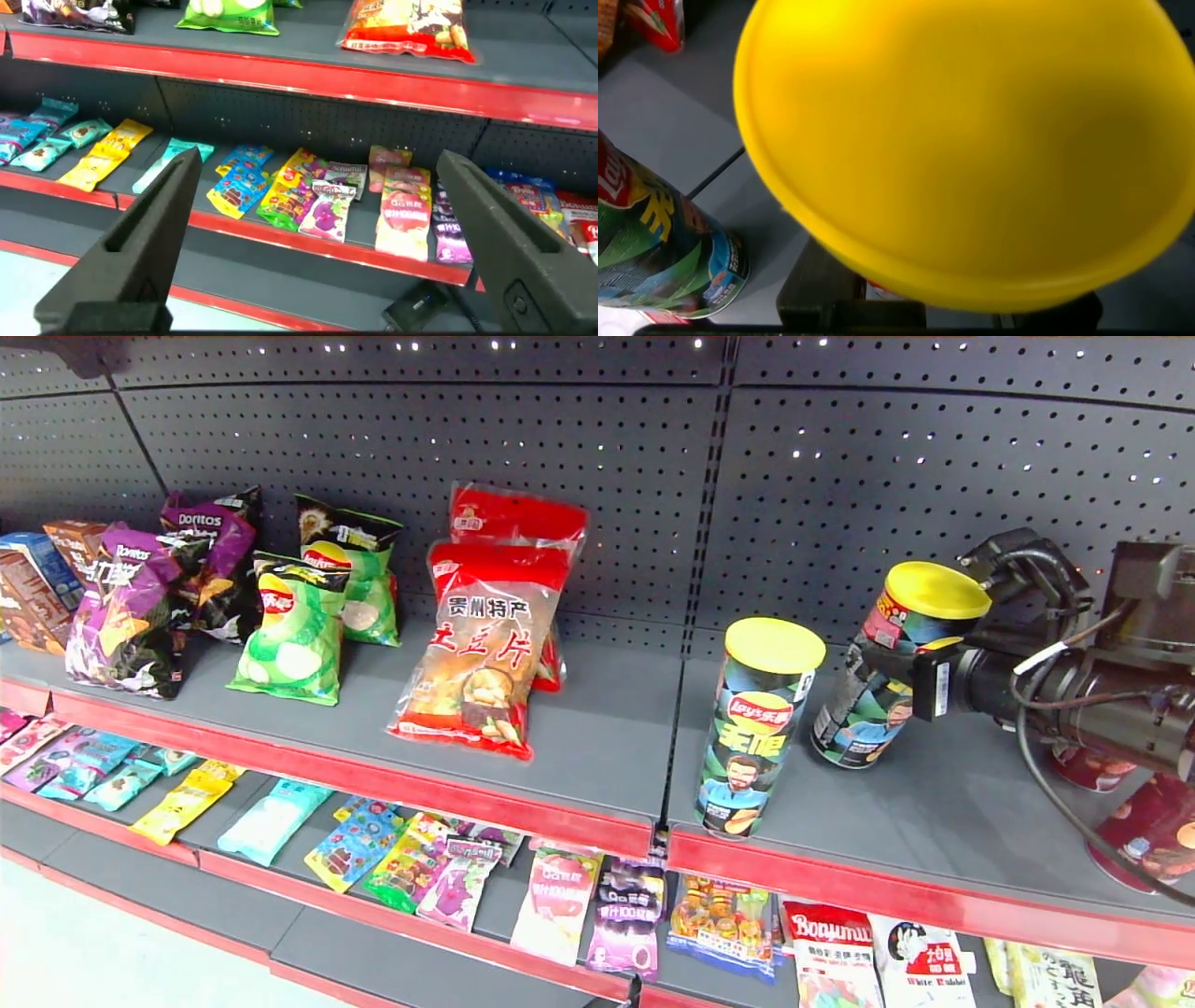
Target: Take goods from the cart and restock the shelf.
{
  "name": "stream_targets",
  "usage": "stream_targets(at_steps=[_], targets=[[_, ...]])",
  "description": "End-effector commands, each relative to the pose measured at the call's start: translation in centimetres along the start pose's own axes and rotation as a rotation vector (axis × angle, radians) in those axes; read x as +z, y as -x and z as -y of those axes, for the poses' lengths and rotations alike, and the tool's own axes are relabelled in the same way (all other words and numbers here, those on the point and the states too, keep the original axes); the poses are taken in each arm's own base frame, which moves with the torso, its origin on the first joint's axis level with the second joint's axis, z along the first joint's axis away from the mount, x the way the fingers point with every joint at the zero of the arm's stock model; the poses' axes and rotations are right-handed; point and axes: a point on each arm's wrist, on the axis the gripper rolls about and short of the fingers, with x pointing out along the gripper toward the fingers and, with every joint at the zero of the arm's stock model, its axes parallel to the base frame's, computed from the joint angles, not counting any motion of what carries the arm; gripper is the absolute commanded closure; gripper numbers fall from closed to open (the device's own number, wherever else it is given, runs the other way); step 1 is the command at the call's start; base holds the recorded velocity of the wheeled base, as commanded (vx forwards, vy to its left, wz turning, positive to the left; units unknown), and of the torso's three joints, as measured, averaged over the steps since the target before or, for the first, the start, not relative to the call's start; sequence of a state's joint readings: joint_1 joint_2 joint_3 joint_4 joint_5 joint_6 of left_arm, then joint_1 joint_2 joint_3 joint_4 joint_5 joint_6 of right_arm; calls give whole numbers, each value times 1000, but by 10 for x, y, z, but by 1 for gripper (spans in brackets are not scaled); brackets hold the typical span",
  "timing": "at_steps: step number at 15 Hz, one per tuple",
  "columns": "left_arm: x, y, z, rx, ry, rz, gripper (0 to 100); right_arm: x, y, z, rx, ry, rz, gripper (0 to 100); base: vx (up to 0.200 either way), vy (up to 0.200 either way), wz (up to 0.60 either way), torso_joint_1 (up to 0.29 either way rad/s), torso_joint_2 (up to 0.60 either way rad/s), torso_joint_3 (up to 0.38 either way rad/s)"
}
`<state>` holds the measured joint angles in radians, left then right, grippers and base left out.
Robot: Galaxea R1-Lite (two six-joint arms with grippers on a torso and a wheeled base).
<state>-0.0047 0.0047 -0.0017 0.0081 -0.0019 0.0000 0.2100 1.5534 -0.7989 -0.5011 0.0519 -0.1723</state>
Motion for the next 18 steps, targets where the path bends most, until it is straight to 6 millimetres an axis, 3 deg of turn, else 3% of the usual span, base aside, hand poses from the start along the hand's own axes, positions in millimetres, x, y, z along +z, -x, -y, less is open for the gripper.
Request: stream_targets(at_steps=[1,7,18], targets=[[0,0,0,0,0,0,0,0,-1,0,2,1,1,100,0,0,0,0,0,0],[0,0,0,0,0,0,0,2,-11,1,1,4,-1,100,0,0,0,0,0,0],[0,0,0,0,0,0,0,11,-65,3,16,10,0,100,0,0,0,0,0,0]])
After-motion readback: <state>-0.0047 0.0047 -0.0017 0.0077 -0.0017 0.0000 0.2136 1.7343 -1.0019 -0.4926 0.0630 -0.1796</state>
